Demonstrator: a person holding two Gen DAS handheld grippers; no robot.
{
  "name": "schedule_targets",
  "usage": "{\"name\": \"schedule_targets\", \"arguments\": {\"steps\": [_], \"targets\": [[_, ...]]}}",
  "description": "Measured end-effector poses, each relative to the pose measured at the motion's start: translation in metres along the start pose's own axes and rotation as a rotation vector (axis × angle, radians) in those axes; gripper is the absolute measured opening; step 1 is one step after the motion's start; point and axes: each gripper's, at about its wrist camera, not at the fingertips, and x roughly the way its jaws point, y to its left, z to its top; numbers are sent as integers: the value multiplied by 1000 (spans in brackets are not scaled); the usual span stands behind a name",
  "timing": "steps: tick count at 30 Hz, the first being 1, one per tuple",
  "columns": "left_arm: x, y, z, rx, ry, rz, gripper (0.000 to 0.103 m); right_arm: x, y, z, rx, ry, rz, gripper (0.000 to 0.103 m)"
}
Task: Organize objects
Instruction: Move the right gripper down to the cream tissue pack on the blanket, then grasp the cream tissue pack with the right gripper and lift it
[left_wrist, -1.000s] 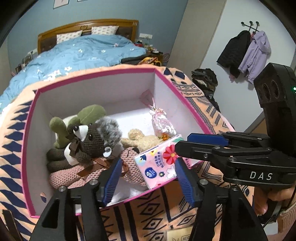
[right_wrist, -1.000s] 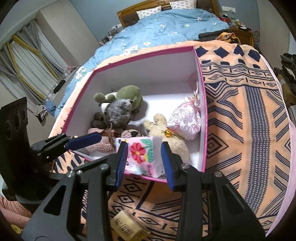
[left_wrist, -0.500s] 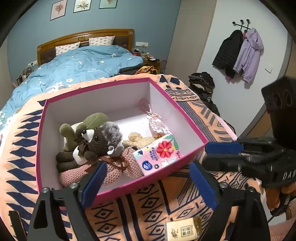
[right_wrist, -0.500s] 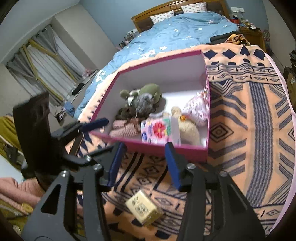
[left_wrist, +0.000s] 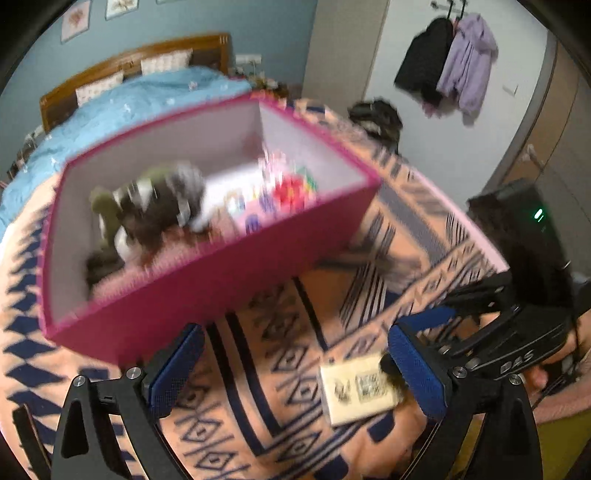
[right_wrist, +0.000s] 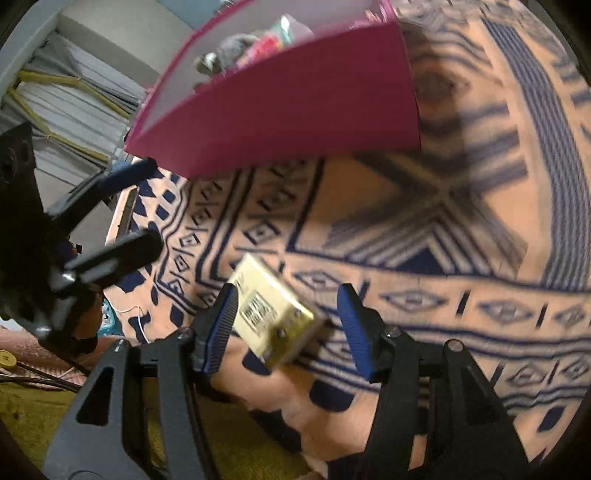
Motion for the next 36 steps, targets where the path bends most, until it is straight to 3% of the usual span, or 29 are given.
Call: {"name": "schedule_targets", "arguments": {"steps": [3, 10, 12, 14, 17, 29, 36], "targets": [[17, 4, -12, -35, 76, -45, 90, 3, -5, -6, 27, 13, -1, 58], [42, 7, -33, -105, 197, -137, 58, 9, -13, -17, 81, 36, 43, 58], [45, 6, -37, -110, 220, -165, 53, 11, -12, -21, 88, 42, 63, 52], [49, 3, -39, -107, 236, -191, 44, 14, -12, -21, 98, 49, 80, 38], [49, -2, -40, -100, 244, -221, 36, 17, -13, -20, 105, 50, 77, 32], [56, 9, -24, -167, 234, -215, 34, 19, -9, 7, 64, -18, 7, 33], [61, 17, -22, -225, 233, -221, 34, 22, -18, 13, 99, -28, 38, 34]]}}
